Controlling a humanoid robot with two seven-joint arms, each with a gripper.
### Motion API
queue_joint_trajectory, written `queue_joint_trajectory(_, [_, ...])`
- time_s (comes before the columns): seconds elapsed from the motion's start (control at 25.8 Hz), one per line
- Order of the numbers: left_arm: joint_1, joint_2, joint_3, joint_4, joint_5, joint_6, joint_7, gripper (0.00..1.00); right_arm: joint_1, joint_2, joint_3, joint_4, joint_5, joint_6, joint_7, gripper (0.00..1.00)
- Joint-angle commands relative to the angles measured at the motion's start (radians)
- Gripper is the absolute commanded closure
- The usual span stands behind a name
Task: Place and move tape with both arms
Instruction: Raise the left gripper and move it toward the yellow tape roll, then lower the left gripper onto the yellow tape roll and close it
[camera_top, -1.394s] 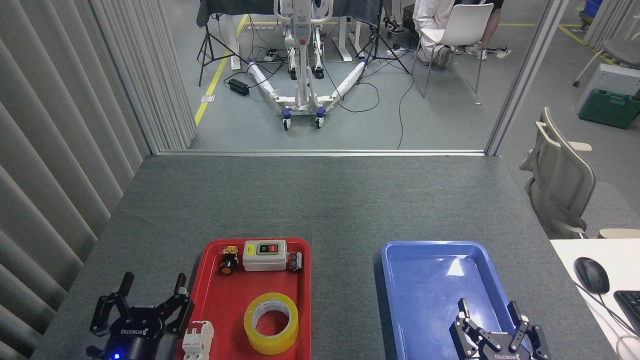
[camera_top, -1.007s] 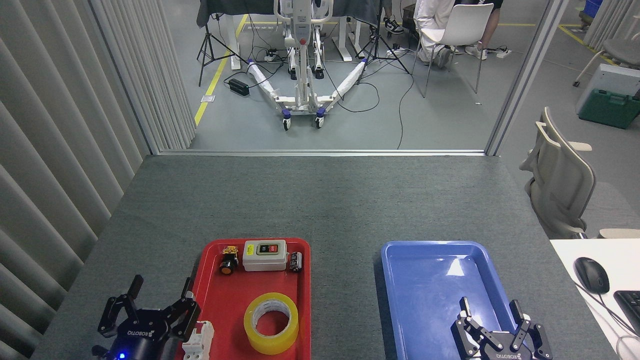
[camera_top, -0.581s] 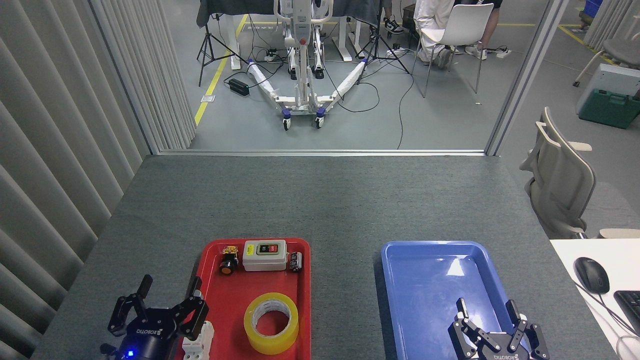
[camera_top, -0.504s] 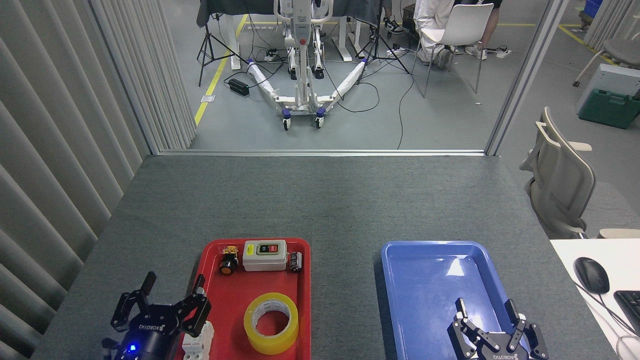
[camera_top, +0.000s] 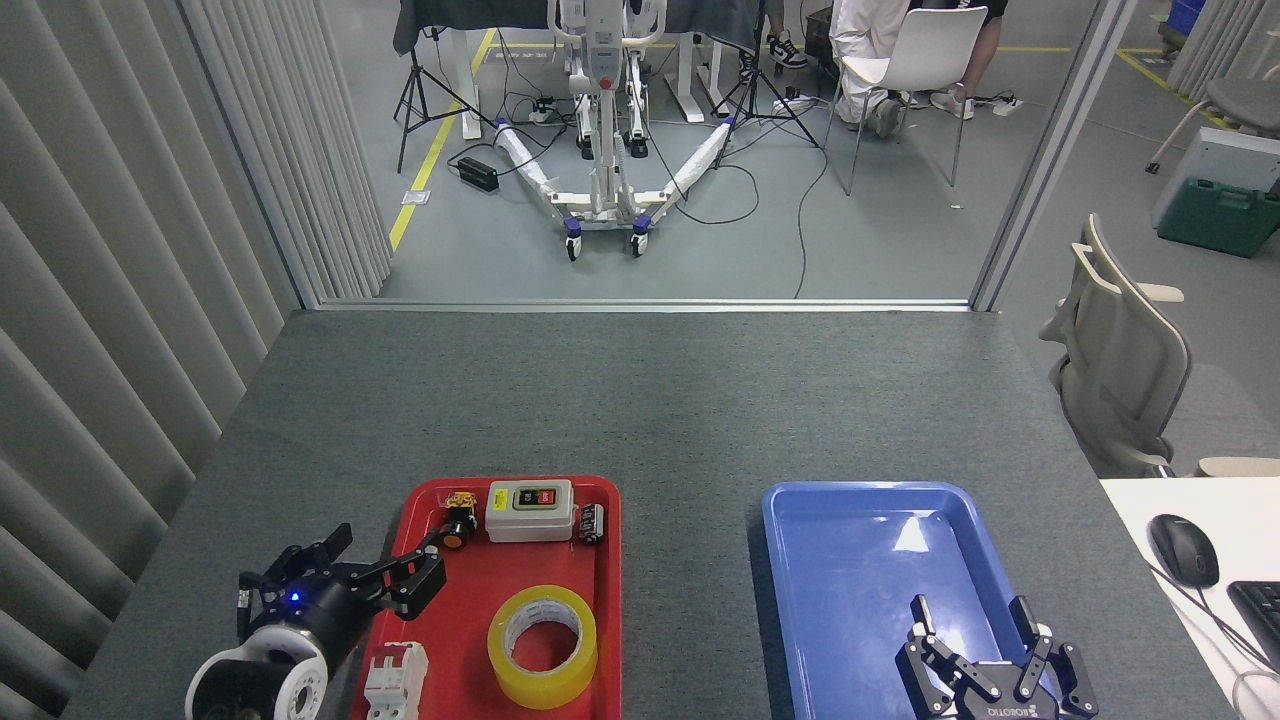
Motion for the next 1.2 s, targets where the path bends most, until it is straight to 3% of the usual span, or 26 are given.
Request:
queue_joint_trajectory(0.0, [-0.057, -0.001, -0.034, 0.005, 0.004, -0.002, -0.25, 0.0, -0.002, -0.002, -0.001, 0.001, 0.002, -0.008, 0.004, 0.0])
queue_joint_trajectory(0.23, [-0.172, -0.012, -0.13, 0.047, 0.006, -0.004, -0.559, 0.0, -0.005, 0.006, -0.001, 0.002, 0.003, -0.008, 0.004, 0.0])
queue_joint_trajectory(0.5, [-0.373, -0.045, -0.179, 0.275, 0.004, -0.004, -1.001, 0.0, -0.006, 0.015, -0.001, 0.002, 0.012, -0.009, 0.004, 0.0])
queue_joint_trajectory(0.66, [-0.417, -0.101, -0.205, 0.367, 0.0, -0.006, -1.024, 0.0, -0.006, 0.024, -0.001, 0.008, 0.014, -0.009, 0.004, 0.0])
queue_joint_trajectory(1.16, [-0.463, -0.134, -0.212, 0.501, -0.007, -0.009, -0.98, 0.0, -0.022, 0.026, -0.007, 0.01, 0.02, -0.032, 0.005, 0.0])
